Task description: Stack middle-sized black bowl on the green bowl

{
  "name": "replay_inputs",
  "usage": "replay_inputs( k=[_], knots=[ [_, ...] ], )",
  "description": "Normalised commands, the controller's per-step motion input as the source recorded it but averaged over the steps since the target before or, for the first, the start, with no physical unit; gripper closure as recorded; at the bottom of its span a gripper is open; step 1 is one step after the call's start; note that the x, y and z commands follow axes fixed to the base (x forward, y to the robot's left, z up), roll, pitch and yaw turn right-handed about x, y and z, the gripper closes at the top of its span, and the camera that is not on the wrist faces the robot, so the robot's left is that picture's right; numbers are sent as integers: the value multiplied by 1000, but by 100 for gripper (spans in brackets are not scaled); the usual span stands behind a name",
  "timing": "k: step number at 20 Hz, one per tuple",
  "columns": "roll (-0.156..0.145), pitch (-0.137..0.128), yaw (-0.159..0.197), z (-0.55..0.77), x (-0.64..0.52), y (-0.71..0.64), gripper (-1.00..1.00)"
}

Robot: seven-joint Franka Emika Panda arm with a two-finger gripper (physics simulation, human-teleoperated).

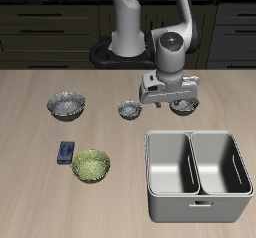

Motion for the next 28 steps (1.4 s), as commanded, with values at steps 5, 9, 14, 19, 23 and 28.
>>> replay_inputs(
  k=[5,9,14,19,23,28],
  knots=[
    [-5,5,2,-36,41,-85,100],
    [8,-20,-9,144,8,10,100],
    [-4,-51,3,293,70,-47,100],
    [-24,-87,-15,544,118,-150,100],
    [-18,-83,10,535,102,-112,100],
    [2,-108,-17,667,17,-118,100]
  ],
)
